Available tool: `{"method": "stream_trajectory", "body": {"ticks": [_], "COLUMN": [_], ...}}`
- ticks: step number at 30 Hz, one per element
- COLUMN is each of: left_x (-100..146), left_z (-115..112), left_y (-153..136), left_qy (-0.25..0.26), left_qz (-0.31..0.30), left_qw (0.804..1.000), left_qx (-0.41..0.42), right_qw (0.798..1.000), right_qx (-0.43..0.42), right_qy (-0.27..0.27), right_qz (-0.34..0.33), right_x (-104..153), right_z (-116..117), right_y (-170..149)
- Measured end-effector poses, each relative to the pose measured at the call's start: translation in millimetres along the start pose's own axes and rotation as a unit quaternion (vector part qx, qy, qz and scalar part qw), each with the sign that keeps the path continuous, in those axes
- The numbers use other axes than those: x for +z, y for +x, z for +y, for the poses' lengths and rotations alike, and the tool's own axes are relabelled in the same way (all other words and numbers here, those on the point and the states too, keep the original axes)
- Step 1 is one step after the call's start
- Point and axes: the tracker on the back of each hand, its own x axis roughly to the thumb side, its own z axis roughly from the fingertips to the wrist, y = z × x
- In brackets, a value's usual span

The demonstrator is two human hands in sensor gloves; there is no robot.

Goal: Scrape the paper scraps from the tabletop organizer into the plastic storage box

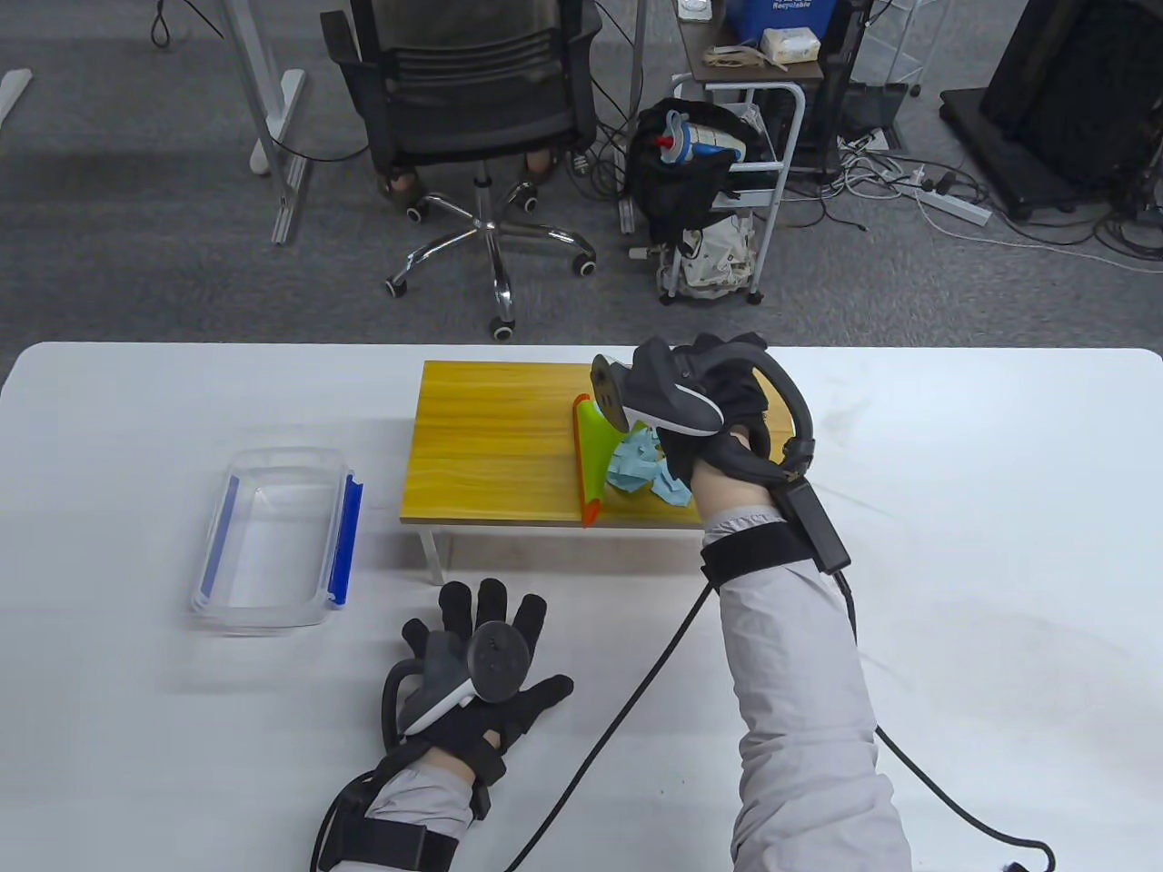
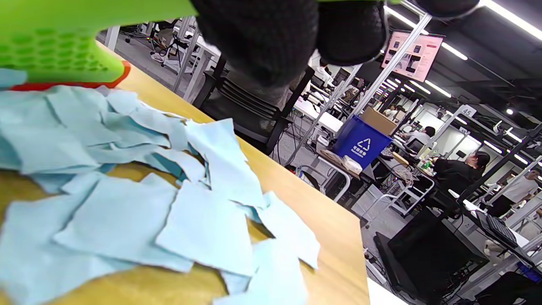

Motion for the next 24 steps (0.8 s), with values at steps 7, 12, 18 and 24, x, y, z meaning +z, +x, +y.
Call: {"method": "stream_trajectory", "body": {"ticks": [7,12,18,24], "left_x": [0,0,3,8], "left_z": [0,0,4,11], "left_y": [0,0,0,-4], "left_qy": [0.001,0.002,0.018,0.05], "left_qz": [-0.006,-0.009,-0.014,-0.009], "left_qw": [1.0,1.0,1.0,0.998], "left_qx": [0.005,0.008,0.018,0.023], "right_qw": [0.99,0.97,0.915,0.891], "right_qx": [-0.122,-0.212,-0.301,-0.28], "right_qy": [-0.063,-0.095,-0.145,-0.119], "right_qz": [0.03,0.072,0.226,0.337], "right_x": [29,65,123,165], "right_z": [-1,16,76,141], "right_y": [-36,-76,-129,-151]}}
